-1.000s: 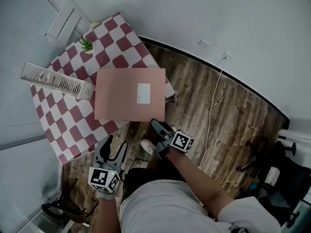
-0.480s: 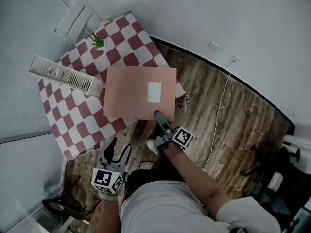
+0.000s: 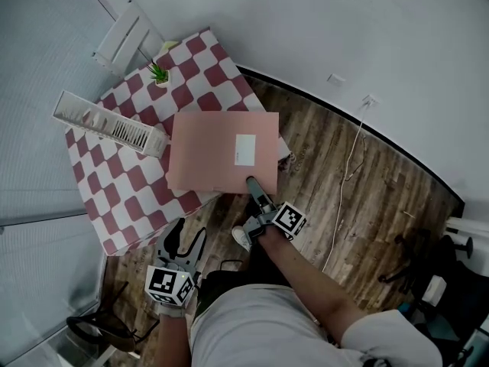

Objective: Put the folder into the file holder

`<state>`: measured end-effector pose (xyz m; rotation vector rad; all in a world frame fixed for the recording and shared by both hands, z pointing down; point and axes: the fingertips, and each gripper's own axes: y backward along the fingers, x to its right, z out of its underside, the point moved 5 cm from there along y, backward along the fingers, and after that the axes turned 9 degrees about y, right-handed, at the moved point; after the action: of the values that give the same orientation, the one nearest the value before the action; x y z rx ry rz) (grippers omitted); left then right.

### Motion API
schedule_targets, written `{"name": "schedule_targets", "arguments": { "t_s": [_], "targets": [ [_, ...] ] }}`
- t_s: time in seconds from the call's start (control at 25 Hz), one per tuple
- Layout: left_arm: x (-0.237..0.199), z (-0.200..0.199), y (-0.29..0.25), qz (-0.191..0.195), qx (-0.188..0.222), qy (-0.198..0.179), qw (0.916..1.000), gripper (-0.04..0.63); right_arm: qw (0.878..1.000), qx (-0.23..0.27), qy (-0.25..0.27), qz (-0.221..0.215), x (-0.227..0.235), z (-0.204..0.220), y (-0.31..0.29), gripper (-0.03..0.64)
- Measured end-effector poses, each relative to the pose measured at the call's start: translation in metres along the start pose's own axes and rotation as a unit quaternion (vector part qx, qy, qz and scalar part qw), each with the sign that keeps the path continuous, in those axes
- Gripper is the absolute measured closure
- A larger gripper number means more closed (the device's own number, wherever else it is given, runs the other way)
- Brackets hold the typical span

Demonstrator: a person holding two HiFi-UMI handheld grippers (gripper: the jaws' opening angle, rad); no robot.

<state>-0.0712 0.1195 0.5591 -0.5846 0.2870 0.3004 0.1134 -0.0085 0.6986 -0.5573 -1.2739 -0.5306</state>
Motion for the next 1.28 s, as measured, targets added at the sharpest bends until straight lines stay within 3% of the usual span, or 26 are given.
{"name": "schedule_targets", "arguments": {
  "t_s": [0.12,0.28,0.76,1.08,1.28],
  "targets": [
    [0.004,-0.006,-0.003,0.003,0.008,-0.001,1.0000,0.377,1.000,0.005,0.005,-0.014,-0.013,-0.012,0.002,0.313],
    [0.013,-0.016,-0.009,0.006,0.020,-0.002,0.9998,0.377,0.998,-0.002,0.057,0.003,-0.022,-0.036,0.009,0.322],
    [0.033,-0.054,-0.024,0.001,0.064,0.000,0.9980,0.379,0.985,-0.015,0.172,-0.009,-0.073,-0.099,-0.005,0.328],
    [0.036,-0.076,-0.031,-0.003,0.093,0.005,0.9957,0.377,0.962,-0.024,0.271,-0.031,-0.118,-0.132,-0.022,0.328],
    [0.032,-0.092,-0.029,-0.006,0.115,0.006,0.9934,0.377,0.939,-0.025,0.341,-0.037,-0.146,-0.142,-0.033,0.333]
  ]
}}
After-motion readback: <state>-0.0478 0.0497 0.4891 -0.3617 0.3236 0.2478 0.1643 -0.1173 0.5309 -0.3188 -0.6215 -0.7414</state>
